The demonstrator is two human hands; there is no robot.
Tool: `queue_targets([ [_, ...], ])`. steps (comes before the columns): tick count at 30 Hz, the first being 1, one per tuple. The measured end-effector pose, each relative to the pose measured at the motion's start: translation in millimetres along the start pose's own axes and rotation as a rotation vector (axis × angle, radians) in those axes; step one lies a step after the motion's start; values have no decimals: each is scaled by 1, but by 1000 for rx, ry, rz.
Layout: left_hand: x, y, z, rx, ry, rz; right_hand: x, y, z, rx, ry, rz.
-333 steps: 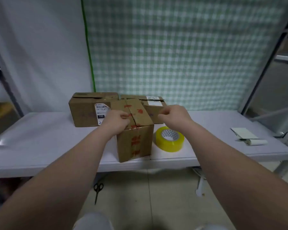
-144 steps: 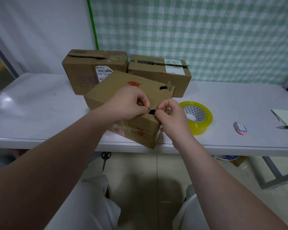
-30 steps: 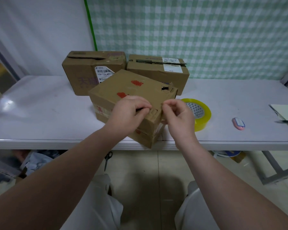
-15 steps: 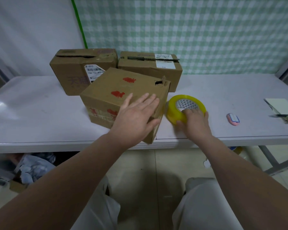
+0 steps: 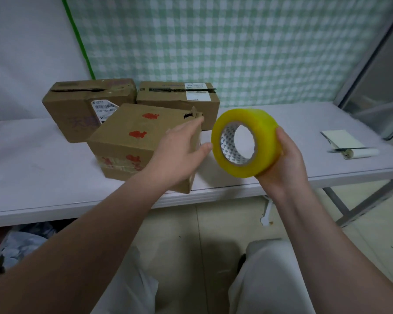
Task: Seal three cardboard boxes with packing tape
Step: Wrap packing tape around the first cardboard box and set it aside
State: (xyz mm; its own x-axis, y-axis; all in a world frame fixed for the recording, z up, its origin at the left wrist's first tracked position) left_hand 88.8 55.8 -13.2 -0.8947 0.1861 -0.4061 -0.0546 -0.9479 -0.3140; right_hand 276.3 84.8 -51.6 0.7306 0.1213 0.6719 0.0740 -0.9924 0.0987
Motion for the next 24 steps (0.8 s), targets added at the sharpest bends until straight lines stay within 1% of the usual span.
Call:
queue_targets([
  [2,-11,-6,3,30,271,56,5,8,2,-34,-107,-40],
  [4,-20,-10,1,123,580,127,7,14,2,-64,-202,-107],
  [6,-28,-9,-4,237,847,201,9,17,1,-49,-280,-175],
  [8,-32,-7,-6,280,1023,245,10,20,-4,10,-313,-226],
  [10,-30,-6,-8,282,1148,290,11,22,-13,104,-320,-227],
  [11,-29,-5,-9,283,1208,333,12,23,-19,145,-326,-194],
  [14,-27,6,-18,308,1402,524,11,28,-36,233,-275,-98],
  [16,-26,13,-25,314,1502,642,6,30,-44,256,-208,-80],
  [19,-22,19,-33,317,1603,774,-3,31,-49,274,-105,-61],
  [21,-21,22,-35,324,1627,812,-7,32,-51,292,0,-32],
  [24,-20,24,-34,343,1631,810,-10,36,-56,323,134,12],
])
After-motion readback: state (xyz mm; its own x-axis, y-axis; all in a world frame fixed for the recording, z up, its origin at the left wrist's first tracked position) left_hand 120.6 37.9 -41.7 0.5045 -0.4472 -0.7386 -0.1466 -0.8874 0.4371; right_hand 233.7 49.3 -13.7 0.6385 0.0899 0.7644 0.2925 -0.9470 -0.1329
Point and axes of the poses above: each hand's wrist, its own y-axis away from the middle knuckle, its own z-axis out of the back of the hand, x = y × z, the point moved 5 cm from there along -y, towards the middle knuckle, and after that the axes turned 9 degrees about -y, right-handed, at the moved point
